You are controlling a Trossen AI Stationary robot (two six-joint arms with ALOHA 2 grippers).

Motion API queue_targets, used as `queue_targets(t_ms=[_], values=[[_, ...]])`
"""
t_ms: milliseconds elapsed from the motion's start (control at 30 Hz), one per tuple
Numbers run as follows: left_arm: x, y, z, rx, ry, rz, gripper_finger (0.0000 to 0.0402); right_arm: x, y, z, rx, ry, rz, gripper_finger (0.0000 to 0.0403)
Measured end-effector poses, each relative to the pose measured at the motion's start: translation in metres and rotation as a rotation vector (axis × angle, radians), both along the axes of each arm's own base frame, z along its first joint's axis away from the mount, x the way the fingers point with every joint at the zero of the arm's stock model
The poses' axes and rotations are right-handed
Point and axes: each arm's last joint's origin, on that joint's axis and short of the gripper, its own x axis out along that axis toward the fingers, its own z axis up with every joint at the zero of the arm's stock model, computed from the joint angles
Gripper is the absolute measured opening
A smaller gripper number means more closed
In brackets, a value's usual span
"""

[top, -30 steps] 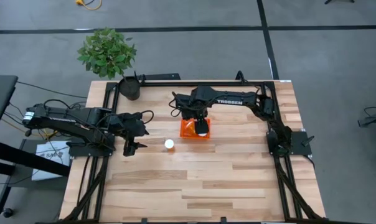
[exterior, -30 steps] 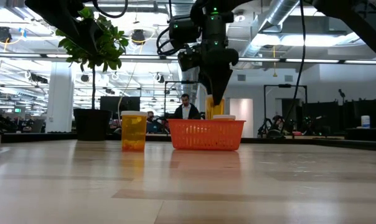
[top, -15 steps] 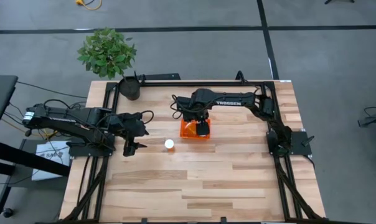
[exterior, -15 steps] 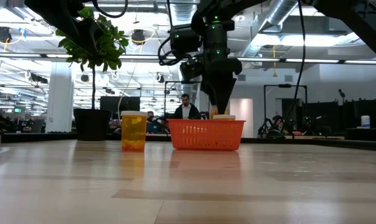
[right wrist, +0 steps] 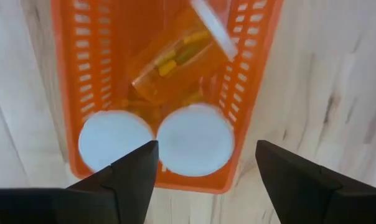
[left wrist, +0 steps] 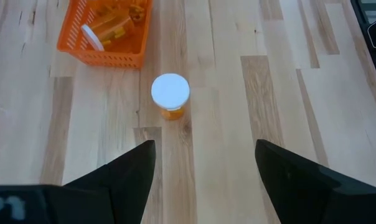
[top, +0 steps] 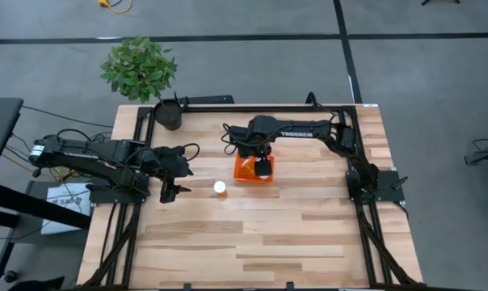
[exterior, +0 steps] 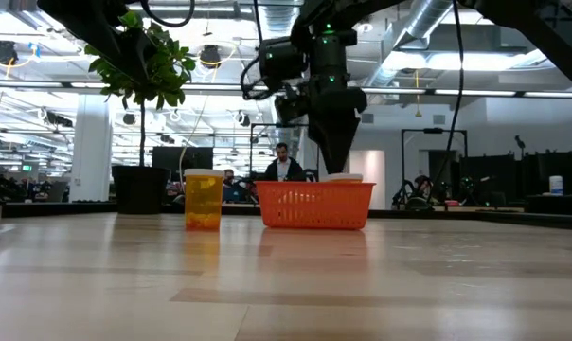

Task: Pick and place pill bottles into a basket
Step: Put the orange pill bottle into the orange basket

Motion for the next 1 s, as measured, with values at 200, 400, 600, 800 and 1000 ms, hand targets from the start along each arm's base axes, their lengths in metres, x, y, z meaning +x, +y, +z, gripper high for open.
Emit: queue_targets(t_ms=[200, 400, 600, 800, 1000], values=[[0.002, 0.0, 0.002, 0.057, -0.042, -0.056, 0.0265, 0.004, -0.001, 0.024, -0.009, -0.042, 0.007, 0.0265], [0.007, 0.0, 0.005, 0.099, -0.095, -0.069, 0.0265, 0.003, -0.005, 0.053, -0.02, -0.084, -0.002, 0.0265], [0.018, 0.0, -0.003, 0.099, -0.101, -0.064, 0.0265, -0.005, -0.009, 0.082, -0.021, -0.089, -0.094, 0.0265], [0.034, -0.003, -0.024, 0.107, 0.016, -0.103, 0.0265, -0.024, -0.012, 0.121, -0.032, -0.196, -0.23, 0.0265], [0.051, -0.011, -0.041, 0.065, 0.074, -0.18, 0.0265, -0.049, -0.01, 0.156, -0.04, -0.294, -0.304, 0.0265]])
